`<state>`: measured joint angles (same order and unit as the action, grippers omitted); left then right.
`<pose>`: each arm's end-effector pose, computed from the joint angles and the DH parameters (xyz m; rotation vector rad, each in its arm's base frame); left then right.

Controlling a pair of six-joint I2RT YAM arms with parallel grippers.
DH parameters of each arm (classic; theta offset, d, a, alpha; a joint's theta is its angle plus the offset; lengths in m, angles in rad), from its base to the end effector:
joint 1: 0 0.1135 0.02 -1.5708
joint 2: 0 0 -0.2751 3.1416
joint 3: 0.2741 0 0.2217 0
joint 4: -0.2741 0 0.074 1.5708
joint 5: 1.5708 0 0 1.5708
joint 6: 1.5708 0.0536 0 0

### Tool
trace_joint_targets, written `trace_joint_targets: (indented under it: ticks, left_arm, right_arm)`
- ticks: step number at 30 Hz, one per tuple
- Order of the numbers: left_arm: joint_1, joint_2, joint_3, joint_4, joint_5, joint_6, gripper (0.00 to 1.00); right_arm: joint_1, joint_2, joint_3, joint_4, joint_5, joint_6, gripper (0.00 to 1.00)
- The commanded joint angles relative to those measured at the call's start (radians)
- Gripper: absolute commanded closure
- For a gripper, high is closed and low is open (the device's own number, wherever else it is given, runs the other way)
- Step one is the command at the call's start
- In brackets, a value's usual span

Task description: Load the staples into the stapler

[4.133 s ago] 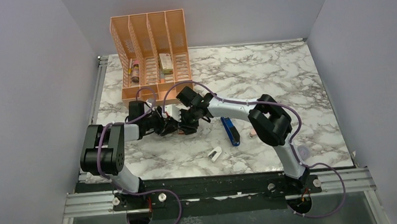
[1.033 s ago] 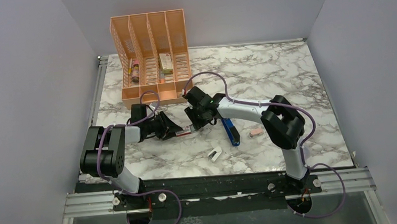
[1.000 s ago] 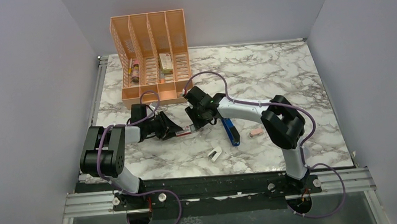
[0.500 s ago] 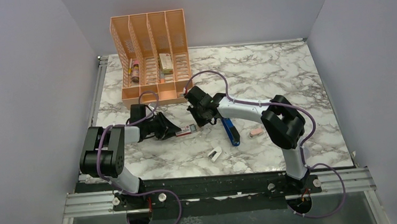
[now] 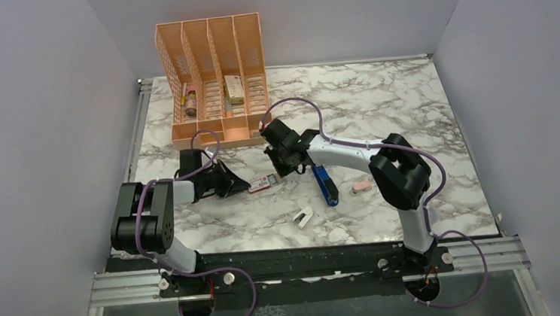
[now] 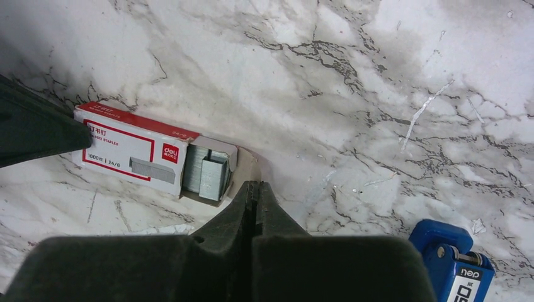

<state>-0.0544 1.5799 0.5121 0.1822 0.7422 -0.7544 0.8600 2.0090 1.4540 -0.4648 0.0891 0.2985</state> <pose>0.2475 -0.0498 0.1426 -0.5349 2.4842 -1.2537 0.2753 0.3125 0.1926 -0.6932 2.5229 0.3072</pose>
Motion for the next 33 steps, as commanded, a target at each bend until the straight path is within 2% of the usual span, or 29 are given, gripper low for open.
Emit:
trace_joint_targets:
  ticks: [1,12,18,20,23,25,30,33]
  left_arm:
    - [0.001,-0.008,-0.014,0.045,0.011,0.007,1.00]
    - [0.027,-0.034,0.055,-0.062,-0.005,0.089,1.00]
    - [0.045,-0.031,0.046,-0.040,0.018,0.078,1.00]
    - [0.045,-0.027,0.040,-0.023,0.026,0.069,1.00]
    - [0.045,-0.015,0.029,-0.005,0.032,0.058,1.00]
    - [0.045,-0.007,0.022,0.010,0.034,0.048,1.00]
    - [0.045,0.003,0.022,0.021,0.036,0.041,1.00]
    - [0.045,0.005,0.023,0.020,0.034,0.041,1.00]
  right_arm:
    - [-0.013,0.017,0.034,0.018,-0.018,-0.002,0.99]
    - [-0.091,0.032,0.069,0.051,-0.058,-0.055,0.99]
    - [-0.119,0.053,0.094,0.057,-0.127,-0.112,0.99]
    - [-0.119,0.047,0.095,0.052,-0.215,-0.144,0.87]
    - [-0.108,0.027,0.071,0.064,-0.347,-0.165,0.54]
    - [-0.090,0.026,0.060,0.065,-0.378,-0.176,0.41]
    - [-0.067,0.058,0.077,0.043,-0.371,-0.155,0.37]
    - [-0.067,0.088,0.108,0.007,-0.345,-0.151,0.42]
